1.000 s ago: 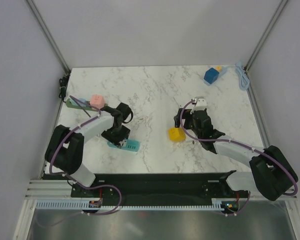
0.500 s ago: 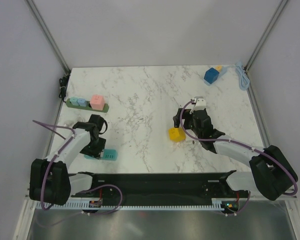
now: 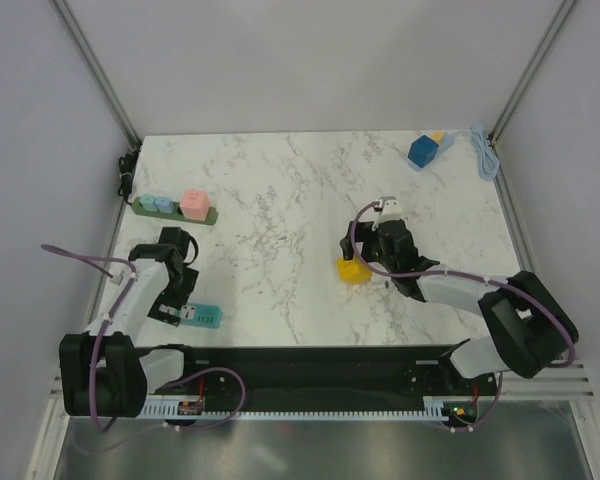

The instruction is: Pull the plug off the socket

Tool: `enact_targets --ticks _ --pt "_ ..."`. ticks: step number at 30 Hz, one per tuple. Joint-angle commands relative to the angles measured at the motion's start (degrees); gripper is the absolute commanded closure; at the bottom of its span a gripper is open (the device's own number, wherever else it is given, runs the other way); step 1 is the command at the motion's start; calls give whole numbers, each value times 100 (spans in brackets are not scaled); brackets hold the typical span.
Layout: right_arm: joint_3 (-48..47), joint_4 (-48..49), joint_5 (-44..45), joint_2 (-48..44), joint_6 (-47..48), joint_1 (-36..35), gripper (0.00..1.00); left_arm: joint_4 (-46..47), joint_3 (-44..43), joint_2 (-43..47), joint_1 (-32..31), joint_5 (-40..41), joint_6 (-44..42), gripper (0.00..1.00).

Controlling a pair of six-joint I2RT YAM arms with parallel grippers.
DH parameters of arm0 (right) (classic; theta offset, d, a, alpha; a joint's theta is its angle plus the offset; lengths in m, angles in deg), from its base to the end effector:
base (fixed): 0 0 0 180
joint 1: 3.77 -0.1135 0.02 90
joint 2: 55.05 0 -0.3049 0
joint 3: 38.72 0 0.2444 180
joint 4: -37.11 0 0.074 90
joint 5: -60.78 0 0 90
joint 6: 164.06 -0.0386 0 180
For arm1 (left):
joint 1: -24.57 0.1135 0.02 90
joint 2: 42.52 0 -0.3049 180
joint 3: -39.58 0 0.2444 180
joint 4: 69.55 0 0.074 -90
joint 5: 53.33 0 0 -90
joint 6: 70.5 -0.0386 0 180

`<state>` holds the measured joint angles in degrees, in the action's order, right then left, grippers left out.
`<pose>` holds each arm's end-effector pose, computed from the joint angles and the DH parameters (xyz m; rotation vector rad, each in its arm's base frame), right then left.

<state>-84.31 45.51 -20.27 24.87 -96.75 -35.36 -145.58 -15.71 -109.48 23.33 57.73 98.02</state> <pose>0.2325 0.1360 0.2268 -0.0588 2.0448 0.4409 0.1447 0.0107 0.2347 -1.7894 2.2212 0.3701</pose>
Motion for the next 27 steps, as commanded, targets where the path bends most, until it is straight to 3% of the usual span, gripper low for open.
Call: enact_targets --ticks 1,3,6,9,19,27 --pt "-272 593 -682 795 55 -31 2 -321 -505 253 36 504 -494 0" --pt "-710 552 -1051 1530 134 -188 2 -497 -699 341 36 618 -759 0" --pt "-1615 -281 -713 2113 415 -644 2 -568 -954 709 18 601 -1048 0" --pt "-2266 -450 -815 2456 512 -883 2 -498 -1033 1078 18 461 -1347 0" --pt "-4190 -1293 -343 3196 758 -1296 2 21 -894 1510 1 -304 -1717 0" --pt "-4816 -1584 133 3635 1101 -1446 2 390 -638 1397 -70 -488 -2139 0"
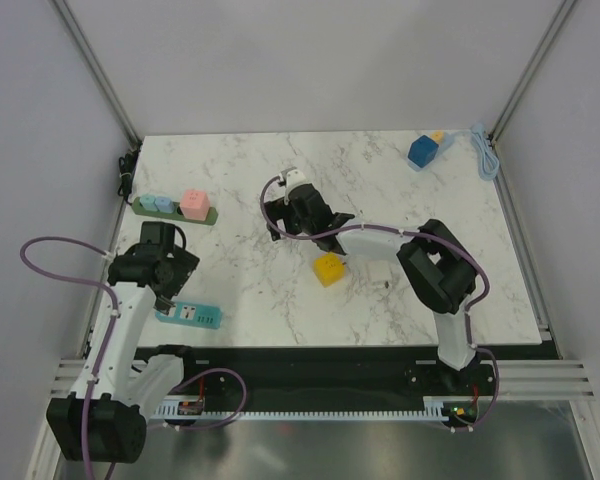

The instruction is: Pull the plug off the socket

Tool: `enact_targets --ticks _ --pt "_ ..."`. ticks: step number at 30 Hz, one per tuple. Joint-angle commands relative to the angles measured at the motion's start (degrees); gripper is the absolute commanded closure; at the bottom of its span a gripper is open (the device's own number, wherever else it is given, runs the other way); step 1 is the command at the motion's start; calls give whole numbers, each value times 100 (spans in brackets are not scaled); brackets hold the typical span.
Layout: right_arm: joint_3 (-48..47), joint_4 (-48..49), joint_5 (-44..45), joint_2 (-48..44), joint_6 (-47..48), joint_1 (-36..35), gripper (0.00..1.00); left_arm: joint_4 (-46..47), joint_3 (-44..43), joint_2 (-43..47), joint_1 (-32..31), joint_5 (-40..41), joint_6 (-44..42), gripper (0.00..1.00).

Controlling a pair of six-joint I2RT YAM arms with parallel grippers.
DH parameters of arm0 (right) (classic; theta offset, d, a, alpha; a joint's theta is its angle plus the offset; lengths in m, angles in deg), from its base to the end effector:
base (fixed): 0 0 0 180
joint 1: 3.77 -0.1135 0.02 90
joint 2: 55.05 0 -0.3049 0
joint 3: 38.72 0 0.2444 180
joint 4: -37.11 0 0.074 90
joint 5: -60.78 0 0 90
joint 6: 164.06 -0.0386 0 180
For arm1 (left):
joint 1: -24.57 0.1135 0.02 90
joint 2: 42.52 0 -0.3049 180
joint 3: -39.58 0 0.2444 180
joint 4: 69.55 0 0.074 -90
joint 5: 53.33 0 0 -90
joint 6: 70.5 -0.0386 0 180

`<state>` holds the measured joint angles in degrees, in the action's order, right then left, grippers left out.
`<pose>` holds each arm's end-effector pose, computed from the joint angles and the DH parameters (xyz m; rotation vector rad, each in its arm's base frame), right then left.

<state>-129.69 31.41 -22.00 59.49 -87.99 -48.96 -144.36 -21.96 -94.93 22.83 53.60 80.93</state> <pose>0.3337 0.3290 0.2382 -0.4944 2.0572 0.4951 0.1213 0.0076 0.2928 -1.3813 2.2381 0.0366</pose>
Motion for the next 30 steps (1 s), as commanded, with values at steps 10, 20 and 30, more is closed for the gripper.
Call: enact_targets --ticks 10,20,30 --pt "-727 18 16 437 742 -306 2 452 58 213 -20 -743 -877 0" --pt "-1711 -342 -555 1087 1156 -324 2 365 -312 264 -11 -1015 -1774 0" --pt "-2106 -157 -1275 1685 1349 -341 2 145 -681 521 -11 -1306 -1406 0"
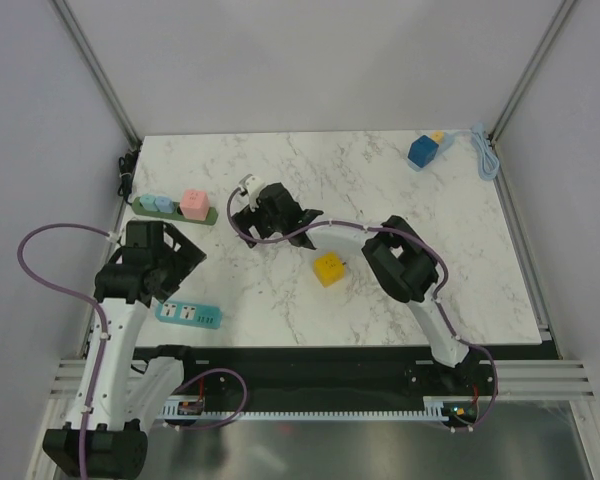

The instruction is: Pull the plug off the socket

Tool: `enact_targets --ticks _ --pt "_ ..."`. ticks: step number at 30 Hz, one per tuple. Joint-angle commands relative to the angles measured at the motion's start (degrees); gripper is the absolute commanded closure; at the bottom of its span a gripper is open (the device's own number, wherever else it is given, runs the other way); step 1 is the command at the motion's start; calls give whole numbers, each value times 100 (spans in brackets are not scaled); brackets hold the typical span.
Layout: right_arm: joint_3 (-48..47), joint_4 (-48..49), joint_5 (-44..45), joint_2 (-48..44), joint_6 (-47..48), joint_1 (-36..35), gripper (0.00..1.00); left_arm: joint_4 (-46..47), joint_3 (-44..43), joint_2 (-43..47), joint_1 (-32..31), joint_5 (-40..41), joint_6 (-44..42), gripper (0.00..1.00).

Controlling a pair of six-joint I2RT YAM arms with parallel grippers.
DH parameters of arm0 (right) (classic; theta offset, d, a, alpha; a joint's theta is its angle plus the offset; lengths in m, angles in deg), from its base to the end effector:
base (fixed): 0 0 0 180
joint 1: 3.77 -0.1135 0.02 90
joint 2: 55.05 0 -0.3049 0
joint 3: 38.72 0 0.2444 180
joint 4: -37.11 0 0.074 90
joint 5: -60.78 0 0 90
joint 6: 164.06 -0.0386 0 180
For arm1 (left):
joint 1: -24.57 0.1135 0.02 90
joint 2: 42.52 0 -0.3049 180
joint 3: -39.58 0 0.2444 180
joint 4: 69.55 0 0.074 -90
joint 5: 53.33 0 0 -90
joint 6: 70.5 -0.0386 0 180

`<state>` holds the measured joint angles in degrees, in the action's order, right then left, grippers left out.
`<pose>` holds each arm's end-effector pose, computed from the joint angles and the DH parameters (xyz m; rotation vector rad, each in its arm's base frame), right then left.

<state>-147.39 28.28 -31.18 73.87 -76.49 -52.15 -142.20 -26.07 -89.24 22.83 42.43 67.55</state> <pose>0.3572 0.4040 0.2114 -0.8509 1.9522 0.5702 0.1087 0.0006 0.3241 -1.0277 2.2976 -0.2322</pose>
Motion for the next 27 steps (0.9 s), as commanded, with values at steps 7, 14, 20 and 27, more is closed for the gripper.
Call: enact_targets --ticks 7,14,20,27 --pt "-1523 -231 -87 1003 314 -40 6 -72 -305 189 -11 321 143 0" --pt "-777 -363 600 424 77 -40 10 25 -296 154 -11 207 20 0" --pt "-1134 -46 -199 835 551 -40 2 25 -182 365 -20 -22 108 1" --pt "-3007 -65 -876 2082 508 -57 2 25 -270 725 -11 -31 29 1"
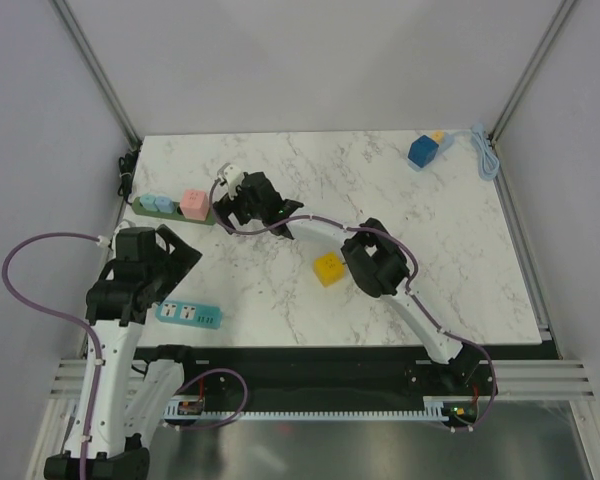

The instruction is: Pull the plug off the socket

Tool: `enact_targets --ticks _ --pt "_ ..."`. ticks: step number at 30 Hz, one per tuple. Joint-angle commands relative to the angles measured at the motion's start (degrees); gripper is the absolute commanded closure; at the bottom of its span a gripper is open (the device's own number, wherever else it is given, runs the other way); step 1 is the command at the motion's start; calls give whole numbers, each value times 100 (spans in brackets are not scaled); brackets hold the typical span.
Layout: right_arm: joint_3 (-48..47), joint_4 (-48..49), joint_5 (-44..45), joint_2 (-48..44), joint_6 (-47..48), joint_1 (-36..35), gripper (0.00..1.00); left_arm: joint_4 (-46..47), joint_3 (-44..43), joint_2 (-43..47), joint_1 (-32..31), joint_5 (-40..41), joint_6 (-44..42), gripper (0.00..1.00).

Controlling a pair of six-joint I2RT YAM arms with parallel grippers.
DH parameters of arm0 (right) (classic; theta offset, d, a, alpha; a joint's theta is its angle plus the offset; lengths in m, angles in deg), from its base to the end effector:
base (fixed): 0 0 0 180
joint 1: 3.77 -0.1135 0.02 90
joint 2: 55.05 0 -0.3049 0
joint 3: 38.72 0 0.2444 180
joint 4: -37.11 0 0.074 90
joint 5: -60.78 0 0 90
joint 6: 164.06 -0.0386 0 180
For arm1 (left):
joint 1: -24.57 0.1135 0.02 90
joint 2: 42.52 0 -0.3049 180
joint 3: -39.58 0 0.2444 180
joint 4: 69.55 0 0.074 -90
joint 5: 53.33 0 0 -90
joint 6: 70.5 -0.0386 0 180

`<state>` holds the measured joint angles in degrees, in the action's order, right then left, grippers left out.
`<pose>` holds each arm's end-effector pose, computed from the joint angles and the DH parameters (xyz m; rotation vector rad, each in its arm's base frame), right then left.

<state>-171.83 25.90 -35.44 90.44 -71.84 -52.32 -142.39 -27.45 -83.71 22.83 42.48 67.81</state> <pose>0.4026 0.4622 0.1889 -0.9373 1.8066 0.6253 0.0873 0.0013 0.3386 -0.9949 2.1902 -0.2902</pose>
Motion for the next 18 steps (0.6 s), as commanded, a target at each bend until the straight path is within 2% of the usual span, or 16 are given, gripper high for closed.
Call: enact_targets --ticks 1,10,18 --pt "-643 270 -485 497 24 -40 3 45 -150 190 -11 -27 20 2" --pt "-1302 298 -881 989 -143 -128 3 45 -395 252 -11 -70 82 1" --pt "-2015 332 -723 1446 -599 -189 4 71 -554 261 -11 -290 143 2"
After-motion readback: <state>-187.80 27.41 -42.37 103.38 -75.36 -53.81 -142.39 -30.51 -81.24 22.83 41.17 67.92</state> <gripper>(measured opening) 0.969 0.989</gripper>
